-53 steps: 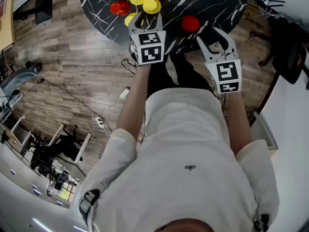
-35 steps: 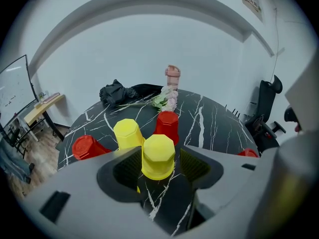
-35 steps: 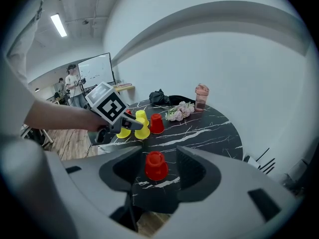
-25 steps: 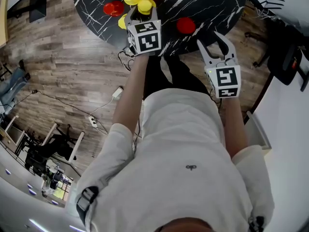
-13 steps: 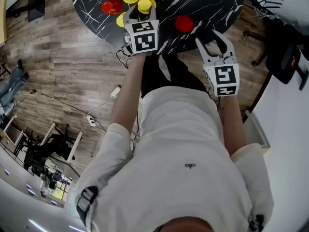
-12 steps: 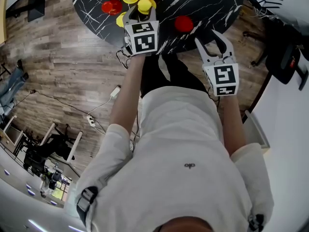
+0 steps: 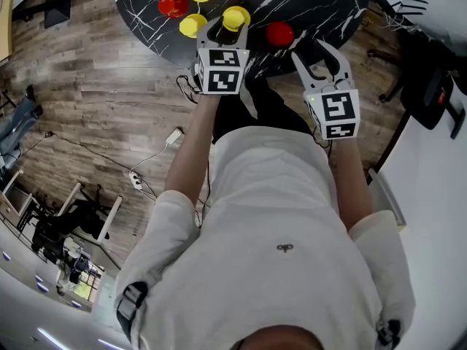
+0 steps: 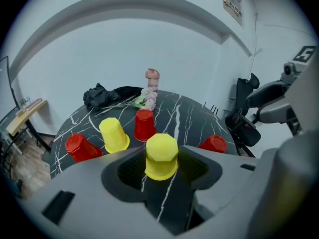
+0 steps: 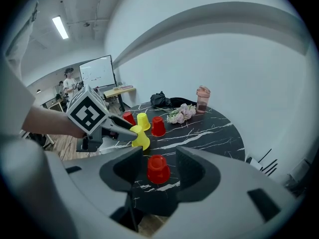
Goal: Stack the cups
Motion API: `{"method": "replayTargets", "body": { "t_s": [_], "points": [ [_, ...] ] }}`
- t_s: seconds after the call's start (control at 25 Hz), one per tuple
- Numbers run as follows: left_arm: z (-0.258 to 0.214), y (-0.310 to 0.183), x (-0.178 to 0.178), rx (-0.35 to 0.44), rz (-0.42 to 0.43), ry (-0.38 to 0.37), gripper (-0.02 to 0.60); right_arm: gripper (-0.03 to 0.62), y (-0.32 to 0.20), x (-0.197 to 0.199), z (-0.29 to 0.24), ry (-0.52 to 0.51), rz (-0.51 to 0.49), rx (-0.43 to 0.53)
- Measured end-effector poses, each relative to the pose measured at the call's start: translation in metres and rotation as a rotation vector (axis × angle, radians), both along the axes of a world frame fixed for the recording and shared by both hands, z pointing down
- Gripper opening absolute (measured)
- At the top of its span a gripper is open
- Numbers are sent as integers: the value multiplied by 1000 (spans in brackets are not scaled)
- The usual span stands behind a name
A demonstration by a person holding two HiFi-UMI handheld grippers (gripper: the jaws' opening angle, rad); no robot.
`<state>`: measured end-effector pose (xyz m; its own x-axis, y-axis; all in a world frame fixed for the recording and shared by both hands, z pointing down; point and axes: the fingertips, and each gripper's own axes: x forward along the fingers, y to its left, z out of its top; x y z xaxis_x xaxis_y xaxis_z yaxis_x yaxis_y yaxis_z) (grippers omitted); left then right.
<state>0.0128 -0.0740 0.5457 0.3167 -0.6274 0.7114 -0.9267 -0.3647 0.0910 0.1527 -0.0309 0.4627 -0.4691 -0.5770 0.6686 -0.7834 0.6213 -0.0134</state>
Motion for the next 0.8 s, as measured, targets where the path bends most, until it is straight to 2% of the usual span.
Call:
{"method": "replayTargets", "body": {
  "t_s": [0.44,0.8],
  "points": [
    [8,30,22,-41,136,-9,204,204,1,-3,-6,-39,14,1],
    [16,37,35,-51,185,-13,204,202,1,0,-6,-45,13,-2]
  ]
}}
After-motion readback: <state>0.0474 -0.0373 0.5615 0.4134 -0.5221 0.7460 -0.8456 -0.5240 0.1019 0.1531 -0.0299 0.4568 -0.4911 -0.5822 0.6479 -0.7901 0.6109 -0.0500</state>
